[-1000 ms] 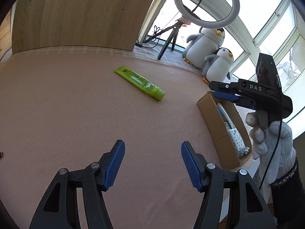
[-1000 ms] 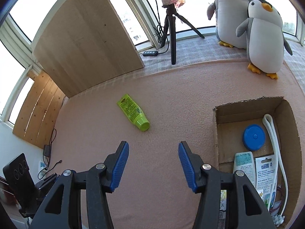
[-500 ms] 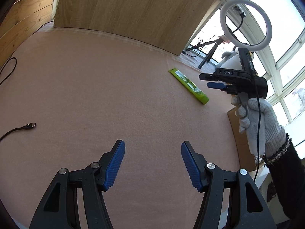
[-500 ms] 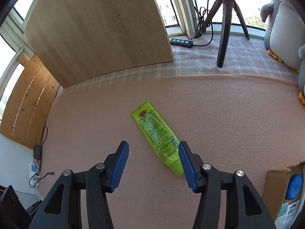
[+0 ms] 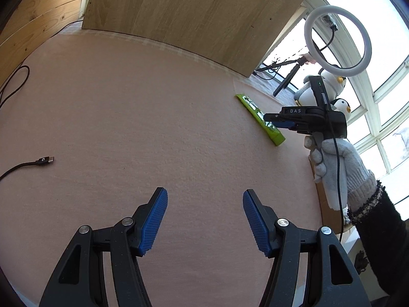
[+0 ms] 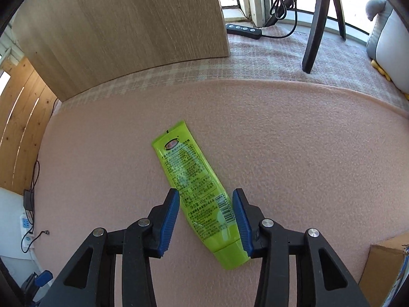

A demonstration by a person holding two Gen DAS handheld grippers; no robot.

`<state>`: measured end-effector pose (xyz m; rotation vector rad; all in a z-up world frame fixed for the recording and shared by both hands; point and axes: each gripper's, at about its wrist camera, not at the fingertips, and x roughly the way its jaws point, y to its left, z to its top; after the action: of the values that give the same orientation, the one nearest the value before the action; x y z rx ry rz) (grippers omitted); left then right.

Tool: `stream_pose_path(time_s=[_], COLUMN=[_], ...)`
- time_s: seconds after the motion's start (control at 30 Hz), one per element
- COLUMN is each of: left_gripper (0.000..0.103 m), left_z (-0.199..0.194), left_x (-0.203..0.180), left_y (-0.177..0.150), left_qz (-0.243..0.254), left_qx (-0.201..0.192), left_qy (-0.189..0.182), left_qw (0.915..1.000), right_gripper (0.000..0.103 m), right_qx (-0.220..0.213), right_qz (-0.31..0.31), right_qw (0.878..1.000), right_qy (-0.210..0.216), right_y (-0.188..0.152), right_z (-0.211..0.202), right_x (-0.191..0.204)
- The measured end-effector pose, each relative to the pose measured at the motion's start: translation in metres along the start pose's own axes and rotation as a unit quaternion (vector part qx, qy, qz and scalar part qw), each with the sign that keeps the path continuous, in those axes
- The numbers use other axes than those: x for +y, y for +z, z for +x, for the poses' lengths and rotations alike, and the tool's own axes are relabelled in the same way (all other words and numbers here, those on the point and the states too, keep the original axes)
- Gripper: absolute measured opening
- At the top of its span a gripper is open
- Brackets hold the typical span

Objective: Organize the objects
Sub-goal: 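Move the right gripper to the green tube and grasp its cap end, then lower the green tube flat onto the carpet with the right gripper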

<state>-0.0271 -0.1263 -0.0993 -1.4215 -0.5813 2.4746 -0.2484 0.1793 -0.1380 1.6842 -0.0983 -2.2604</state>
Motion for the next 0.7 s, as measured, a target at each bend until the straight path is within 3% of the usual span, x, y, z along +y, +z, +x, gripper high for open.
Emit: stream_pose_path(time_s=[0.1, 0.43, 0.7], left_gripper=[0.065, 0.065, 0.065], left_z=[0.002, 0.015, 0.029], left_x=[-0.007, -0.025, -0.046], left_y=[0.0, 0.002, 0.001], left_qz=[0.005, 0.016, 0.037], left_qx=[0.003, 0.011, 0.026], left_qy=[-0.003, -0.014, -0.029], left_qw=[1.0, 0.9997, 0.9986], right_gripper=[0.026, 0.019, 0.018], right_qx=[0.013, 0.016, 0.031], right_qz=[0.001, -0.009, 0.026], right_qw=[1.0, 0.999, 0.996], right_qy=[0.01, 0.028, 0.082], right_y=[-0.007, -0.052, -0.097], right_z=[0.004, -0.001, -0.016], right_x=[0.0, 0.013, 0.005])
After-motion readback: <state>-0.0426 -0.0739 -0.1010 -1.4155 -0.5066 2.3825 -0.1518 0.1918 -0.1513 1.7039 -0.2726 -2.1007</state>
